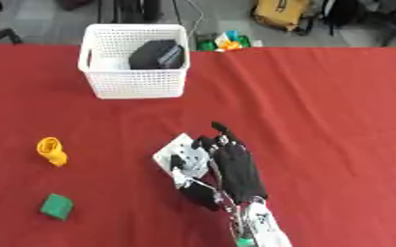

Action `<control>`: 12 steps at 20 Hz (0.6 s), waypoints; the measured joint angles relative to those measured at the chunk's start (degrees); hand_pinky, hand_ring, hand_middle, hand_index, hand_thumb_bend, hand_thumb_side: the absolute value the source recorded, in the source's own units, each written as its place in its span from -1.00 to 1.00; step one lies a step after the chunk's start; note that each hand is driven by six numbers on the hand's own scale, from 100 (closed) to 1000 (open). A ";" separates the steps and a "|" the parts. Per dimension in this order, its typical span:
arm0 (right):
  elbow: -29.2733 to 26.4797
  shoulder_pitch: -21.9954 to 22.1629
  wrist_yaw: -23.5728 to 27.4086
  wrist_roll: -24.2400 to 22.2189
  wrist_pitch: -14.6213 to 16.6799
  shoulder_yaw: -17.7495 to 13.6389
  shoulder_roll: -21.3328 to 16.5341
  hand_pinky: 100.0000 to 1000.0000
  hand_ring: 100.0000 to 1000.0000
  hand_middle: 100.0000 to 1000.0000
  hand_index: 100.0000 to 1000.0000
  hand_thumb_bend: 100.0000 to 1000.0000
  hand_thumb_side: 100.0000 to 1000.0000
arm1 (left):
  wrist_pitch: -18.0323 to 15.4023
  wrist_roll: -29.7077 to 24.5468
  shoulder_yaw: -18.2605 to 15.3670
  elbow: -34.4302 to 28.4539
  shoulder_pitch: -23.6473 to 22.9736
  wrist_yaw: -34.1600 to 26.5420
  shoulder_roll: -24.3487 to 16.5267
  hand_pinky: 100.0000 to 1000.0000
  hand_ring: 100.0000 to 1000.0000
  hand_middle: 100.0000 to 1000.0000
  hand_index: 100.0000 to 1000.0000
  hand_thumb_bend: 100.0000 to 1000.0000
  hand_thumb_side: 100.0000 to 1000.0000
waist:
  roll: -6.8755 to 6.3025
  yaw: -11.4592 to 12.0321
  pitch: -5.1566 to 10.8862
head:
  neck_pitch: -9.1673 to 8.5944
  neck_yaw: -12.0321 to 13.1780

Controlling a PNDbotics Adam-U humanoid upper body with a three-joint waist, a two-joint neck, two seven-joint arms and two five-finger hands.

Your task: Pick up objects on the table and place them in the box.

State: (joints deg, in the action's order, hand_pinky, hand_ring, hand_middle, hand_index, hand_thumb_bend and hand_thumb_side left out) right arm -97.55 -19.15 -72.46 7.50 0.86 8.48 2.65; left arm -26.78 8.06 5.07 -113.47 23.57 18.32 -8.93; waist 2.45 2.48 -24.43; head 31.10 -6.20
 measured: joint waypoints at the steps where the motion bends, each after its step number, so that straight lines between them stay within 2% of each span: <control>1: -0.22 0.00 0.13 0.12 0.04 0.00 -0.03 0.19 0.78 -1.00 -0.35 -1.00 0.10 | 0.00 0.00 0.00 0.00 0.00 0.00 0.00 0.33 0.57 0.70 0.81 -0.86 0.94 | 0.02 -0.03 0.00 | 0.00 0.00; 12: -2.54 -0.53 2.84 1.03 0.14 0.00 -0.48 0.11 0.77 -1.00 -0.41 -1.00 0.08 | 0.10 -0.12 0.03 0.00 0.01 -0.07 0.00 0.33 0.58 0.70 0.81 -0.86 0.94 | 0.25 -0.04 0.00 | -0.51 0.01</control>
State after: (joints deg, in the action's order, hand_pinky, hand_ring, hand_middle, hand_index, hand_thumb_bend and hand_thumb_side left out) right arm -100.09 -19.68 -69.61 8.54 1.01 8.48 2.17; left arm -26.69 7.93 5.10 -113.47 23.57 18.25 -8.93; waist 2.70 2.44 -24.43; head 30.59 -6.19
